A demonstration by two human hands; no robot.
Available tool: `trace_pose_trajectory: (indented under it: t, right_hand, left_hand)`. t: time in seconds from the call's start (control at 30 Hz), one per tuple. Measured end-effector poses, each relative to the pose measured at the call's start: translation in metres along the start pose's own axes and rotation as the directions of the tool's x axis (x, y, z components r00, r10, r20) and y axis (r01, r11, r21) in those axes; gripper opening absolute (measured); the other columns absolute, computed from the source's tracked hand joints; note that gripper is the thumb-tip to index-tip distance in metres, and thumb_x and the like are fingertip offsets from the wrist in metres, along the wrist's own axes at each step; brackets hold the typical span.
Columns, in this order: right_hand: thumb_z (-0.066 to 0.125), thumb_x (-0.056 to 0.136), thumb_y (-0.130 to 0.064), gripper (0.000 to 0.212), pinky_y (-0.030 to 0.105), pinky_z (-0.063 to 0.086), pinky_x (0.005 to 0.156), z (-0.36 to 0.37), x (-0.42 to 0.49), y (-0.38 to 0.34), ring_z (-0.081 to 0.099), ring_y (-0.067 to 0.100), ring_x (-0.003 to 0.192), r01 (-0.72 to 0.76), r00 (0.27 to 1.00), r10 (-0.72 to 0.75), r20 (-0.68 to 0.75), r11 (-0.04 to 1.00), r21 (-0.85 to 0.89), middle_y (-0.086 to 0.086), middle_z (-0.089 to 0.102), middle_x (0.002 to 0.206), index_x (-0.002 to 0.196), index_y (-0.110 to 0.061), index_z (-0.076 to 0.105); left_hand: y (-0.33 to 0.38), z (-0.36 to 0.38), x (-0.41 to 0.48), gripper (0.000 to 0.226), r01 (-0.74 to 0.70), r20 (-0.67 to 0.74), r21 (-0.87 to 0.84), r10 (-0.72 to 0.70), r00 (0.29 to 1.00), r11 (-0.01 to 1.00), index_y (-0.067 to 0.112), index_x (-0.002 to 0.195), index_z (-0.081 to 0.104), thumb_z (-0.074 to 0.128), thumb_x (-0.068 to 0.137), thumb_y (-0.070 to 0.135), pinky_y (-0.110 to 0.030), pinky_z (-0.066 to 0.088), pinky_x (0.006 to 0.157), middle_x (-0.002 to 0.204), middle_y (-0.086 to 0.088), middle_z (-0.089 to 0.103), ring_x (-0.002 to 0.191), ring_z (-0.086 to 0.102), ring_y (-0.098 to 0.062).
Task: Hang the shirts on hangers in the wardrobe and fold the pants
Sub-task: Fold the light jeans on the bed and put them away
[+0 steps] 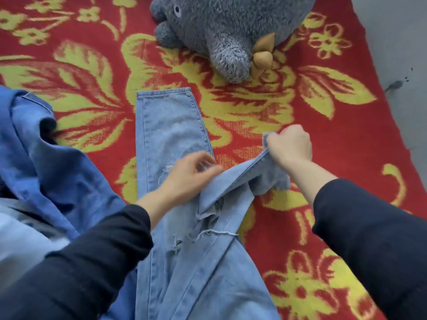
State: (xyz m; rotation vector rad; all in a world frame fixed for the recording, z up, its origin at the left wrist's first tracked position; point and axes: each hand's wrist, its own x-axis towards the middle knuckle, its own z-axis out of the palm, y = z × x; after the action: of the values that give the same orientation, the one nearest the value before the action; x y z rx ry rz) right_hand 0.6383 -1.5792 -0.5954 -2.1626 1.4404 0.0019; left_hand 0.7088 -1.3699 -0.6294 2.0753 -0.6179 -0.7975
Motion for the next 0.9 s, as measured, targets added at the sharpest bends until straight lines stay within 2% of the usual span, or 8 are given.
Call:
trace_pose_trajectory:
  t: [0.1,0.2,0.27,0.33,0.53,0.63,0.73,0.9]
  right_hand:
    - [0.055,0.083,-0.030,0.021,0.034,0.044,0.071,-0.008,0.001,-0.026,0.053,0.029,0.091,0.215,0.967,-0.200,-0.157,0.973,0.087,0.005,0.056,0.086,0.070,-0.013,0.056]
    - [0.052,0.087,-0.028,0.013,0.033,0.039,0.079,-0.013,0.002,-0.053,0.052,0.027,0.101,0.284,0.936,-0.249,-0.248,0.951,0.120,0.007,0.055,0.104,0.082,-0.017,0.054]
    - [0.050,0.088,-0.024,0.009,0.028,0.032,0.069,-0.014,0.003,-0.070,0.051,0.023,0.087,0.276,0.945,-0.224,-0.240,0.937,0.215,0.002,0.056,0.090,0.082,-0.016,0.050]
    - [0.049,0.089,-0.023,0.011,0.023,0.026,0.065,-0.015,0.001,-0.091,0.047,0.018,0.083,0.308,0.936,-0.239,-0.258,0.911,0.275,-0.002,0.053,0.084,0.081,-0.018,0.045]
    - [0.054,0.091,-0.026,0.011,0.022,0.034,0.074,0.014,-0.014,-0.179,0.054,0.018,0.094,0.398,0.917,-0.370,-0.150,0.820,0.411,-0.006,0.053,0.083,0.093,-0.015,0.052]
    - [0.061,0.085,-0.028,0.026,0.026,0.042,0.077,0.046,-0.025,-0.187,0.057,0.018,0.095,0.311,0.918,-0.381,0.109,0.863,0.398,0.002,0.062,0.099,0.106,-0.011,0.062]
    - [0.057,0.082,-0.019,0.011,0.028,0.042,0.062,0.066,-0.024,-0.157,0.055,0.025,0.081,0.235,0.944,-0.280,0.176,0.943,0.237,0.005,0.061,0.086,0.087,-0.011,0.062]
    - [0.055,0.089,-0.028,0.026,0.041,0.057,0.073,0.085,-0.025,-0.116,0.064,0.032,0.089,-0.009,0.930,-0.057,0.364,0.984,0.176,0.009,0.057,0.087,0.098,-0.003,0.056]
  left_hand:
    - [-0.010,0.028,-0.023,0.062,-0.019,0.182,0.117,-0.002,0.983,0.993,0.032,0.117,0.048,0.070,0.068,0.063,-0.023,0.042,0.081,0.110,0.012,0.051,0.101,0.049,-0.005]
    - [-0.016,0.036,-0.027,0.042,-0.084,0.144,0.287,0.043,0.989,0.954,0.024,0.119,0.050,0.066,0.082,0.035,-0.032,0.042,0.086,0.110,0.004,0.052,0.104,0.048,-0.013]
    - [-0.011,0.027,-0.024,0.006,-0.029,-0.009,0.096,0.030,1.000,0.995,0.020,0.085,0.061,0.058,0.090,0.017,-0.034,0.041,0.067,0.076,0.006,0.056,0.074,0.053,-0.011]
    - [-0.011,0.010,-0.024,0.029,0.055,-0.072,-0.223,-0.073,0.995,0.973,0.018,0.067,0.060,0.054,0.095,0.013,-0.025,0.032,0.051,0.054,0.012,0.047,0.049,0.040,-0.002]
    - [-0.026,-0.046,-0.027,0.017,0.248,0.035,-0.697,-0.313,0.949,0.673,0.013,0.097,0.071,0.057,0.096,0.022,-0.022,0.052,0.057,0.083,-0.002,0.069,0.070,0.062,-0.013]
    - [-0.047,-0.055,-0.023,0.035,0.317,-0.211,-0.540,-0.490,0.846,0.780,0.014,0.126,0.056,0.061,0.093,0.026,-0.029,0.053,0.079,0.106,-0.003,0.062,0.091,0.061,-0.017]
    - [-0.058,-0.053,-0.037,0.031,0.261,-0.489,-0.240,-0.349,0.800,0.935,0.017,0.115,0.054,0.064,0.089,0.029,-0.028,0.043,0.084,0.109,-0.002,0.057,0.089,0.055,-0.012]
    - [-0.057,-0.025,-0.057,0.042,0.153,-0.214,-0.087,-0.169,0.962,0.984,0.029,0.099,0.048,0.063,0.074,0.060,-0.023,0.040,0.075,0.100,0.010,0.049,0.084,0.049,-0.003]
